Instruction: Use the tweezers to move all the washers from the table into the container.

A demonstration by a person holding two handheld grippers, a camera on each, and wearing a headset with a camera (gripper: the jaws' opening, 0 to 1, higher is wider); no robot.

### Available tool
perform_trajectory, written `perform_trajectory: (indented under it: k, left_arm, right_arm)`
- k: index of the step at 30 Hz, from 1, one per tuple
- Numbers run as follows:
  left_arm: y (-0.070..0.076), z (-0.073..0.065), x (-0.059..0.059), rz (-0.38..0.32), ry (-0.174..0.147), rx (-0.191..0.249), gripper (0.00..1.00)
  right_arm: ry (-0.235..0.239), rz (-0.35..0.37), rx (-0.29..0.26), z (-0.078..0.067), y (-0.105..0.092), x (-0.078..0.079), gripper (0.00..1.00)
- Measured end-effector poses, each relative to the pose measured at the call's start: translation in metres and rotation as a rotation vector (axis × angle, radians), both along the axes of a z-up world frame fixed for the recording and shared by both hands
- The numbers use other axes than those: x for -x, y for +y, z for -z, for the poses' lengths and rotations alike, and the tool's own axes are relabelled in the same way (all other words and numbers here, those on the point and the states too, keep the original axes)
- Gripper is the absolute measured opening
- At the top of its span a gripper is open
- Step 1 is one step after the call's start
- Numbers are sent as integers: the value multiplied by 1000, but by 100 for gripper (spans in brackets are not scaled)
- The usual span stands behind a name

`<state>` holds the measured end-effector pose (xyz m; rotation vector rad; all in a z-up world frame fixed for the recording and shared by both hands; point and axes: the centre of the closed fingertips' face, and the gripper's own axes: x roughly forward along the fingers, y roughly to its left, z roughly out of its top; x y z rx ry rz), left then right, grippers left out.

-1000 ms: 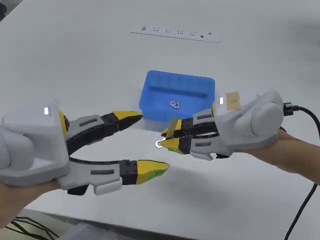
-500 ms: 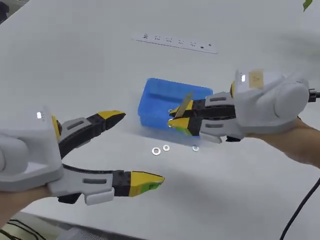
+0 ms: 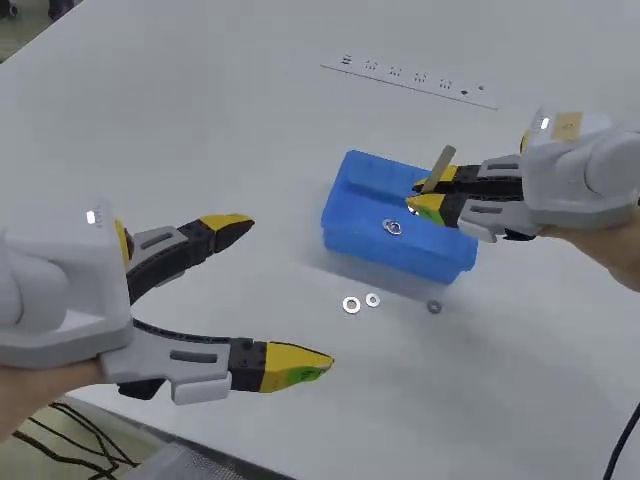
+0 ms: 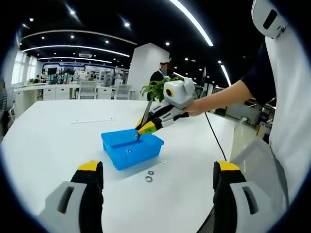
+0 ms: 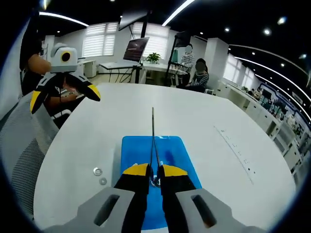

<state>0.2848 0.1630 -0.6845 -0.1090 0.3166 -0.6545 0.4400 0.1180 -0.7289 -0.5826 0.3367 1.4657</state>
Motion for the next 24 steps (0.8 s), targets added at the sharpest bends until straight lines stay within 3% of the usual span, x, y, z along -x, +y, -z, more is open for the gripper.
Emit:
perform_trajectory:
  k: [5,12,24]
  left_arm:
    - [1,6,0,-13,27,2,99]
    - [-8,6,-2,-11,40,29,99]
    - [-14,7,1,-2,49,23,99]
  right_arm:
    - [34,6,20,17,1,-2,9]
    - [48,-6,10,20,4,2,10]
    - [64,5,16,31,2,4,10]
